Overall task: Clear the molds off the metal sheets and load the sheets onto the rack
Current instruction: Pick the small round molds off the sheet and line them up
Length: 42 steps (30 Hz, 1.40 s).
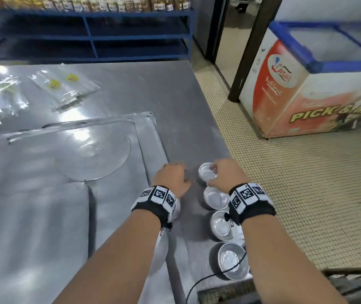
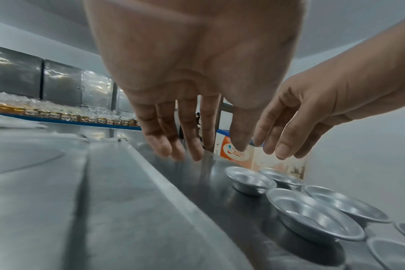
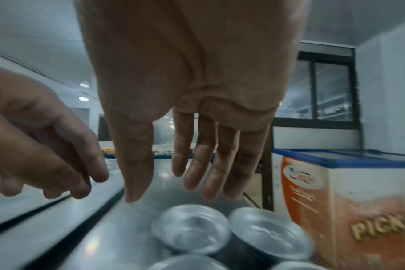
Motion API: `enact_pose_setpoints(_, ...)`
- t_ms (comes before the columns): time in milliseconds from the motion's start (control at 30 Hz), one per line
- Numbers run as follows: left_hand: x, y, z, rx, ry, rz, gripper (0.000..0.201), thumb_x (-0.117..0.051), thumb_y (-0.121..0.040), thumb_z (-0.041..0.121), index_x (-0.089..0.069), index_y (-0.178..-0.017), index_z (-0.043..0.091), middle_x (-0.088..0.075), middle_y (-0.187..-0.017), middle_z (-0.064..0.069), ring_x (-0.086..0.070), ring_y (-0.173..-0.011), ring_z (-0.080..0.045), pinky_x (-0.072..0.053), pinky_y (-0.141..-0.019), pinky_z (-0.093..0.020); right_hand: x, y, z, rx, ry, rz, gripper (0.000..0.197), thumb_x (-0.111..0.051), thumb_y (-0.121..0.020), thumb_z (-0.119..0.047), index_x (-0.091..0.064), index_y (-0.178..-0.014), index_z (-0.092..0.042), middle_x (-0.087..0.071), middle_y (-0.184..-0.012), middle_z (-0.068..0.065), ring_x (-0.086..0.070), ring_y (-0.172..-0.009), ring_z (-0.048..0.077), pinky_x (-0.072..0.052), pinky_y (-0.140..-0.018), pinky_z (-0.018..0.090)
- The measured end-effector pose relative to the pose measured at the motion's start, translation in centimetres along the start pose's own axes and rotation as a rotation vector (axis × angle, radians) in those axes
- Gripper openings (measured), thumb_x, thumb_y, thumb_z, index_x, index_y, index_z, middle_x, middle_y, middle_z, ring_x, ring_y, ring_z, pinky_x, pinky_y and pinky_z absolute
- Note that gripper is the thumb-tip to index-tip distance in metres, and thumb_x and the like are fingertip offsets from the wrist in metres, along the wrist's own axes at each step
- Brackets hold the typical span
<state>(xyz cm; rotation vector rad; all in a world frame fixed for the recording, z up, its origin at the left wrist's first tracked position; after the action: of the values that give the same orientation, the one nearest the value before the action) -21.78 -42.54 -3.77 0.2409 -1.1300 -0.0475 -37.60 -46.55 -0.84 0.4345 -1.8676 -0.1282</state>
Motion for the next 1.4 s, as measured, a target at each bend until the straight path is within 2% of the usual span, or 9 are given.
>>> enact_pose_setpoints(67,1.3,2.3,-2.5,0.055,0.003,-0.016,0.036,-0.058,-0.085,0.036,-0.062,-0.116,0.02,-0.066,-0.112,-0.007,-0.058,-0.112,-0.03,-0.052,-0.092,-0.042,-1.0,1.3,-3.5,0.064,0.048,-0.043,0.035,-0.078,-0.076,-0.025,-0.068,-0.109,-0.019,-0.069,-0.107,0.003,-0.065,-0.103,0.022,-0.053,-0.089,0.034)
enact_pose_setpoints(233,4.2,9.9,-10.7,0.214,-0.006,-0.097,0.046,-0.063,-0.084,0.038,-0.058,-0.125,0.021,-0.061,-0.124,-0.005,-0.057,-0.115,-0.029,-0.049,-0.096,-0.039,-4.6,5.6,-12.8,0.177,0.122,-0.173,0.051,-0.083,-0.071,-0.023,-0.065,-0.12,-0.02,-0.067,-0.117,0.004,-0.064,-0.108,0.023,-0.053,-0.092,0.034)
enact_pose_setpoints(367,6.8,16.4,-17.4,0.295,0.001,-0.073,0.047,-0.064,-0.083,0.042,-0.059,-0.125,0.02,-0.062,-0.123,-0.003,-0.058,-0.113,-0.025,-0.049,-0.092,-0.035,-8.3,9.4,-20.0,0.268,0.166,-0.25,0.054,-0.086,-0.071,-0.022,-0.064,-0.121,-0.017,-0.063,-0.121,0.004,-0.062,-0.11,0.024,-0.053,-0.092,0.034)
enact_pose_setpoints(633,10.6,32.5,-33.6,0.578,0.076,-0.013,0.049,-0.066,-0.086,0.046,-0.058,-0.128,0.022,-0.058,-0.129,-0.002,-0.056,-0.116,-0.023,-0.048,-0.097,-0.038,-17.8,18.6,-37.2,0.535,0.239,-0.36,0.056,-0.088,-0.071,-0.026,-0.064,-0.121,-0.016,-0.061,-0.121,0.005,-0.064,-0.104,0.024,-0.054,-0.093,0.037)
enact_pose_setpoints(900,12.9,46.5,-48.0,0.819,0.061,0.112,0.053,-0.065,-0.085,0.046,-0.054,-0.132,0.023,-0.056,-0.132,-0.004,-0.051,-0.123,-0.025,-0.046,-0.101,-0.04,-26.6,25.8,-51.6,0.739,0.315,-0.387,0.051,-0.078,-0.08,-0.034,-0.063,-0.125,-0.016,-0.064,-0.122,0.004,-0.064,-0.107,0.024,-0.054,-0.092,0.038)
enact_pose_setpoints(1067,14.8,51.7,-55.7,0.929,-0.037,0.243,0.054,-0.057,-0.087,0.044,-0.05,-0.134,0.02,-0.047,-0.138,-0.01,-0.041,-0.128,-0.034,-0.042,-0.102,-0.043,-31.0,27.4,-58.7,0.786,0.294,-0.365,0.052,-0.071,-0.084,-0.036,-0.058,-0.129,-0.015,-0.06,-0.128,0.007,-0.062,-0.109,0.025,-0.052,-0.09,0.034)
enact_pose_setpoints(1200,15.8,54.1,-61.6,1.039,0.001,0.384,0.054,-0.056,-0.085,0.054,-0.052,-0.131,0.024,-0.05,-0.131,-0.01,-0.045,-0.123,-0.034,-0.041,-0.102,-0.042,-33.8,26.7,-63.1,0.782,0.241,-0.321,0.055,-0.071,-0.085,-0.032,-0.055,-0.132,-0.009,-0.059,-0.129,0.011,-0.057,-0.117,0.028,-0.05,-0.095,0.035)
enact_pose_setpoints(1267,15.3,54.6,-63.7,1.08,0.037,0.385,0.062,-0.057,-0.083,0.062,-0.051,-0.131,0.023,-0.05,-0.128,-0.012,-0.046,-0.121,-0.035,-0.043,-0.099,-0.043,-35.3,25.8,-64.5,0.756,0.245,-0.291,0.063,-0.071,-0.083,-0.034,-0.048,-0.137,-0.011,-0.051,-0.134,0.011,-0.047,-0.126,0.031,-0.047,-0.098,0.039)
enact_pose_setpoints(1400,13.8,53.4,-65.6,1.049,0.075,0.353,0.068,-0.066,-0.079,0.056,-0.043,-0.132,0.022,-0.044,-0.133,-0.011,-0.039,-0.128,-0.035,-0.041,-0.101,-0.044,-37.2,24.2,-66.2,0.71,0.291,-0.236,0.063,-0.07,-0.081,-0.041,-0.045,-0.132,-0.014,-0.048,-0.131,0.012,-0.041,-0.126,0.033,-0.046,-0.096,0.042)
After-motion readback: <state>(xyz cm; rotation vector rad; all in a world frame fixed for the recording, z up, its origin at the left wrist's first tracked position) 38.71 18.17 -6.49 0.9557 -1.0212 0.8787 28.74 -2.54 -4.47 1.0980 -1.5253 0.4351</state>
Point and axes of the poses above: each hand's wrist, its own y-axis away from the middle knuckle, its own x-axis out of the back of the hand, z = x × y, the point moved 8 cm from there along -y, towards the middle knuckle
